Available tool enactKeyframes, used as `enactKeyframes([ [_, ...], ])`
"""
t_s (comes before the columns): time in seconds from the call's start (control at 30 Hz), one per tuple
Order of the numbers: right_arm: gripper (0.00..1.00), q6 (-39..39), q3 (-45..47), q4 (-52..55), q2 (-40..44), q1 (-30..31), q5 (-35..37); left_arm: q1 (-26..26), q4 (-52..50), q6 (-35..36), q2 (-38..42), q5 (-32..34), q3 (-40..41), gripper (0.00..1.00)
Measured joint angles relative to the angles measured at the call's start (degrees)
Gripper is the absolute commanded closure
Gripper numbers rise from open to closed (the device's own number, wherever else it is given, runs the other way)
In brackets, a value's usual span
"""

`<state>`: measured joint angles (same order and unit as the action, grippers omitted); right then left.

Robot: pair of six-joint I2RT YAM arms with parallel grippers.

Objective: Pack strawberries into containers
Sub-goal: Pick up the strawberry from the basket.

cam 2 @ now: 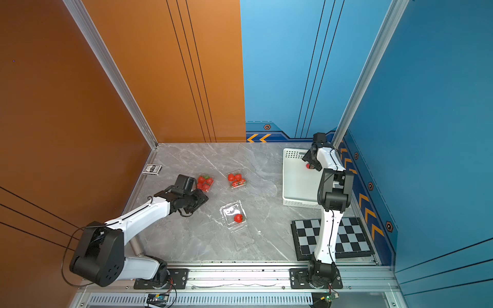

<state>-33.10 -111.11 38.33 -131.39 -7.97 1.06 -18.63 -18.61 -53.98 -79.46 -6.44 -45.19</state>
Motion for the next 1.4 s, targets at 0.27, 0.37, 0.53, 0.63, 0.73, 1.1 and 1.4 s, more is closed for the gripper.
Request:
enactKeyframes([
  [0.27,0.32,-0.48,-3.26,-0.02,-5.27,-0.31,-2.16,-0.20,-0.04,-0.02,-1.03,0.00,-0.98,0.46],
  [0.37,0.33,-0.90,-4.22,-0.07,-5.33,-0.31,-2.80,-0.20,-0.02,-0.02,-1.14,0.00,-1.11,0.46],
  [0.53,0.35,-1.46,-4.61,-0.07,-5.75,-0.31,-3.96,-0.20,-0.02,-0.02,-1.18,0.00,-1.11,0.46],
  [0.63,0.36,-1.46,-4.61,-0.39,-6.21,-0.28,-4.15,-0.20,-0.02,-0.02,-1.20,0.00,-1.11,0.46],
  [0.73,0.38,-1.44,-4.59,-0.52,-6.21,-0.28,-4.26,-0.20,-0.02,-0.02,-1.29,0.00,-1.11,0.47],
  [1.1,0.56,-1.40,-4.44,-0.68,-6.32,-0.31,-4.96,-0.20,-0.02,-0.02,-1.64,0.00,-1.11,0.48],
  [1.4,0.76,-1.22,-2.89,-2.67,-5.88,-0.28,-5.62,-0.20,-0.02,-0.04,-2.10,0.00,-1.11,0.48],
])
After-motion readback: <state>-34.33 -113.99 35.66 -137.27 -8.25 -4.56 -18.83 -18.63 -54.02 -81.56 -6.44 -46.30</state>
